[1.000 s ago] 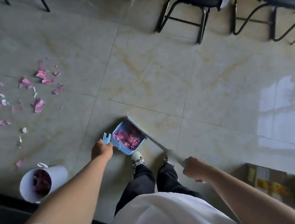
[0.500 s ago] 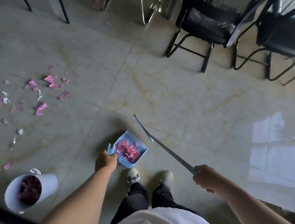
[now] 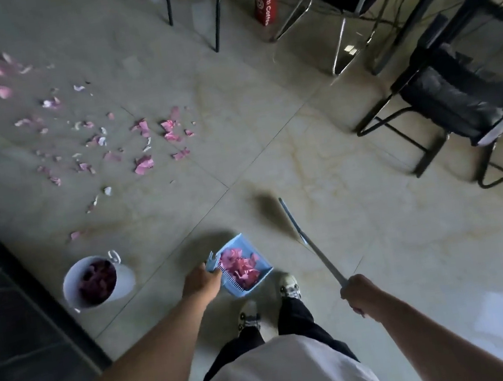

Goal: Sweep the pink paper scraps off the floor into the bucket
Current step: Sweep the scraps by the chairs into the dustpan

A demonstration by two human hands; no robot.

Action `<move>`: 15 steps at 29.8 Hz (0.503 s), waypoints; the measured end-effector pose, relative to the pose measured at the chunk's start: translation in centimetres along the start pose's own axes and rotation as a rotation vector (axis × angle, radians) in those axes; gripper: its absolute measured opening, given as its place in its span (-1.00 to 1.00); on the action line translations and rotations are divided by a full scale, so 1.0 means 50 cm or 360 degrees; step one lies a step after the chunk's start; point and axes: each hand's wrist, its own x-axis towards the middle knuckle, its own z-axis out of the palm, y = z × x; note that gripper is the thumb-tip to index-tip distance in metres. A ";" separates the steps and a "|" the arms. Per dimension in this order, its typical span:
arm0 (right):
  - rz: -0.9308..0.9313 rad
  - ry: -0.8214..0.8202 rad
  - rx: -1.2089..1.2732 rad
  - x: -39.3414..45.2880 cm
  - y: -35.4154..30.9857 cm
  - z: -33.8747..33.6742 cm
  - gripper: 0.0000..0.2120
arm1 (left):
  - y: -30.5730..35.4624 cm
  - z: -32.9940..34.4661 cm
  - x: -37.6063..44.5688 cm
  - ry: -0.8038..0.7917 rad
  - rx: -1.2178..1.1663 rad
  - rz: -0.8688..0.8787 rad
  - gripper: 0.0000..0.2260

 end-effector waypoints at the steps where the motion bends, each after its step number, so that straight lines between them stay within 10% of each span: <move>1: -0.0027 -0.0036 -0.0071 0.004 -0.014 0.000 -0.78 | -0.009 0.001 0.001 0.0000 0.0005 -0.0012 -0.73; 9: -0.0470 -0.0152 -0.1118 -0.011 -0.065 0.020 -0.67 | -0.025 0.033 -0.004 0.0042 -0.0033 -0.0231 -0.69; 15: -0.0567 -0.0267 -0.1075 -0.007 -0.119 -0.025 -0.69 | 0.010 0.039 0.005 0.0119 -0.0090 -0.0320 -0.68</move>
